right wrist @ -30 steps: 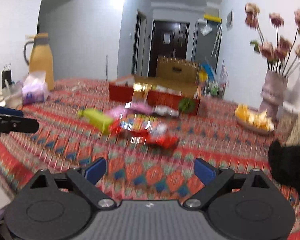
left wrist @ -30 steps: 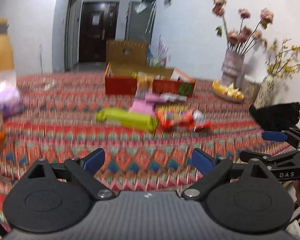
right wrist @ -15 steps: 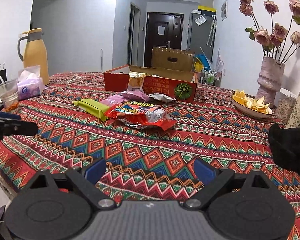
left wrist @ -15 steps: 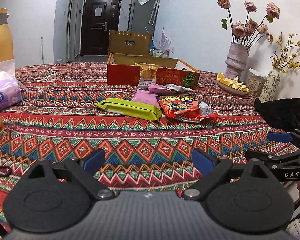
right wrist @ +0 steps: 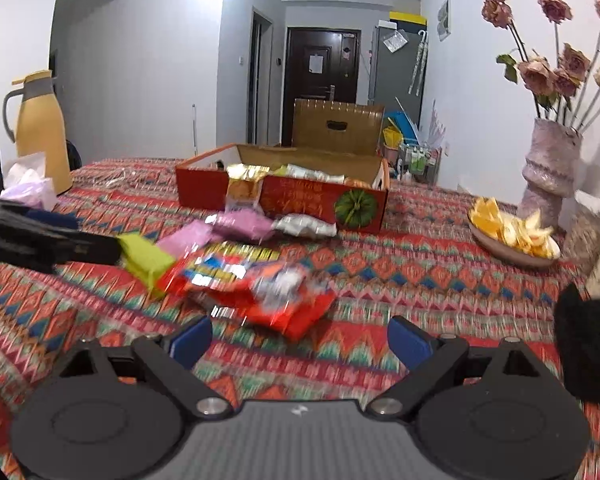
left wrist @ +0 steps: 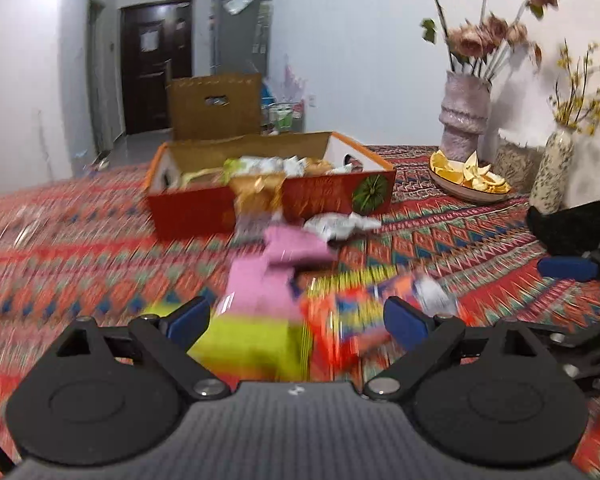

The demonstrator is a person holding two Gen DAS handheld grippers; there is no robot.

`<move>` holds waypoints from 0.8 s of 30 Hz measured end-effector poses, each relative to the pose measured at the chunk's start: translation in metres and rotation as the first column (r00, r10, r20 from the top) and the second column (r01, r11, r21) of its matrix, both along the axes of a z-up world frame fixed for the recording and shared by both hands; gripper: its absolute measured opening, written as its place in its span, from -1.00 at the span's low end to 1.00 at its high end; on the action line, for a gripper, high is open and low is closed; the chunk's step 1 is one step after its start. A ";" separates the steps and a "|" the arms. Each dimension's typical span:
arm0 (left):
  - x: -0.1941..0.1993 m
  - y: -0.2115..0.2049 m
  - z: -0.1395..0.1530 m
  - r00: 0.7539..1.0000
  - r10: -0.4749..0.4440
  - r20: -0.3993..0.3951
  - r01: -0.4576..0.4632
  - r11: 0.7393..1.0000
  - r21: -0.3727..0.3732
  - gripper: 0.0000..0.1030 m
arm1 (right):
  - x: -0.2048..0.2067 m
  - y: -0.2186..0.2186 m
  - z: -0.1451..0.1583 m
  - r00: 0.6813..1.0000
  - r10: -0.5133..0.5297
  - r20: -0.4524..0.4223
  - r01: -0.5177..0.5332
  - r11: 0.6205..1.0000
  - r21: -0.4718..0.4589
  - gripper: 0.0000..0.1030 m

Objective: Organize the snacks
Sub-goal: 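Grasp the pink packet with the left tool while the right tool grasps a white sachet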

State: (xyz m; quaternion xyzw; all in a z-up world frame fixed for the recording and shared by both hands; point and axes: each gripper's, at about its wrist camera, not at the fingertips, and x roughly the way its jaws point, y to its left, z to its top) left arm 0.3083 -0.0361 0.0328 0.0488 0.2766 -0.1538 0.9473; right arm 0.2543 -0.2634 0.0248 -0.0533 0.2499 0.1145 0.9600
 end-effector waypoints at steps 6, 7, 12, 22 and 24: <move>0.094 -0.030 -0.015 0.996 -0.035 -0.081 0.036 0.999 0.023 0.80 | 0.065 -0.017 0.017 1.000 -0.010 0.022 0.009 0.999 0.036 0.83; 0.105 -0.033 -0.019 0.994 -0.056 -0.096 0.058 0.998 0.018 0.78 | 0.078 -0.019 0.020 1.000 -0.012 0.020 0.011 0.999 0.047 0.83; 0.145 -0.037 -0.045 0.980 -0.063 -0.191 0.064 0.998 0.001 0.19 | 0.130 -0.018 0.022 1.000 -0.014 0.010 0.013 0.996 0.084 0.83; 0.121 0.017 -0.014 0.991 -0.022 -0.131 0.023 1.000 0.002 0.17 | 0.233 0.030 -0.028 0.980 0.021 -0.197 -0.003 0.996 0.090 0.80; 0.113 0.034 -0.008 0.993 0.011 -0.116 -0.011 1.000 0.002 0.17 | 0.244 0.041 -0.037 0.976 0.010 -0.218 0.002 0.999 0.052 0.71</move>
